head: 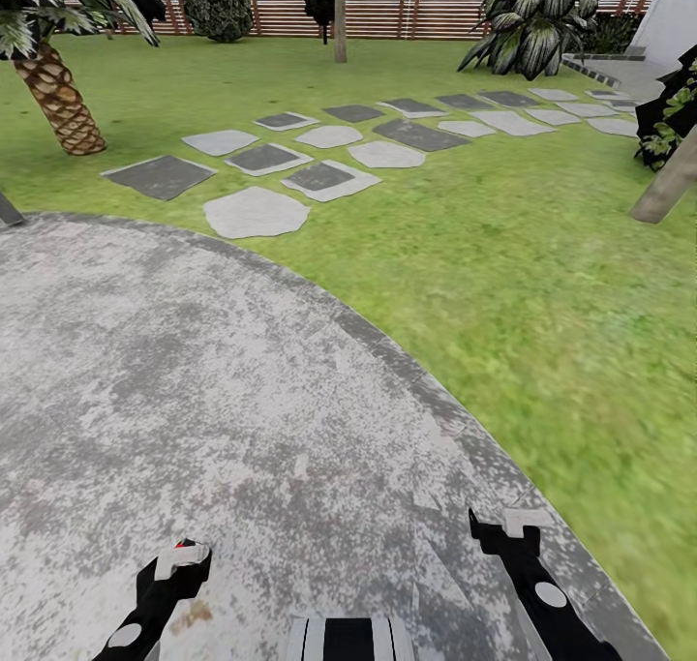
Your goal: In the garden, pick up the pesticide atomizer on the floor and spray pesticide onto both trees until each tree trunk is fully covered.
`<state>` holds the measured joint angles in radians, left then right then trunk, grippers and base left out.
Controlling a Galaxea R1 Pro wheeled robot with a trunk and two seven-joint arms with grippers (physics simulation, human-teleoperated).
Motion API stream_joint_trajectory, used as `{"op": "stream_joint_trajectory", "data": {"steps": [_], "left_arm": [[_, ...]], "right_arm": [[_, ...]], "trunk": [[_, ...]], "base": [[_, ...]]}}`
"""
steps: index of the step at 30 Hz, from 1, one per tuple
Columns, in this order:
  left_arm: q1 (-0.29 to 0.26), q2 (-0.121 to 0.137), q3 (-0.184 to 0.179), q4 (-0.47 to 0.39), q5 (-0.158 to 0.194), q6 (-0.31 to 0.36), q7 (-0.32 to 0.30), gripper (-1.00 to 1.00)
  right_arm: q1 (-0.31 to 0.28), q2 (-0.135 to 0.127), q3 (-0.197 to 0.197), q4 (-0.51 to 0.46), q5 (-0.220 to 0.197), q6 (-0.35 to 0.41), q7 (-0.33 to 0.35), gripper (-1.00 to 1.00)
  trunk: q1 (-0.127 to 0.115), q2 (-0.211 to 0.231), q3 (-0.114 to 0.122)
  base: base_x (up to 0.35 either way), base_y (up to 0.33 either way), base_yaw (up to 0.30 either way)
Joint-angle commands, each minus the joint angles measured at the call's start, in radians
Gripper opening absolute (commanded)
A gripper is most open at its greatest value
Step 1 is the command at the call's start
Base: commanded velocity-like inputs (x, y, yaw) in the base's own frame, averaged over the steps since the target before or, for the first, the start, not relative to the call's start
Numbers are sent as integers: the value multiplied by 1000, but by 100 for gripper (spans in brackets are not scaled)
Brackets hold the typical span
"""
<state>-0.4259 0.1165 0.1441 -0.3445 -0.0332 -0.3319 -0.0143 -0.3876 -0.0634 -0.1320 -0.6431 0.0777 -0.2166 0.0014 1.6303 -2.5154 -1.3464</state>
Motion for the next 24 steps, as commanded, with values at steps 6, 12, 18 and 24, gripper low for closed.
{"op": "stream_joint_trajectory", "data": {"steps": [6,12,18,24], "left_arm": [[-1,3,5,1,-4,-4,-2,100],[-1,2,5,1,-4,-4,-2,100],[-1,1,5,1,-4,-4,-2,100],[-1,0,4,1,-4,-4,-1,100]], "right_arm": [[0,1,-2,0,8,-3,0,100],[0,1,-2,0,8,-3,0,100],[0,1,-1,0,8,-3,0,100],[0,1,-1,1,8,-3,0,100]], "trunk": [[0,0,-1],[0,0,-1],[0,0,-1],[0,0,-1]], "base": [[0,0,0],[0,0,0],[2,0,0],[73,0,0]]}}
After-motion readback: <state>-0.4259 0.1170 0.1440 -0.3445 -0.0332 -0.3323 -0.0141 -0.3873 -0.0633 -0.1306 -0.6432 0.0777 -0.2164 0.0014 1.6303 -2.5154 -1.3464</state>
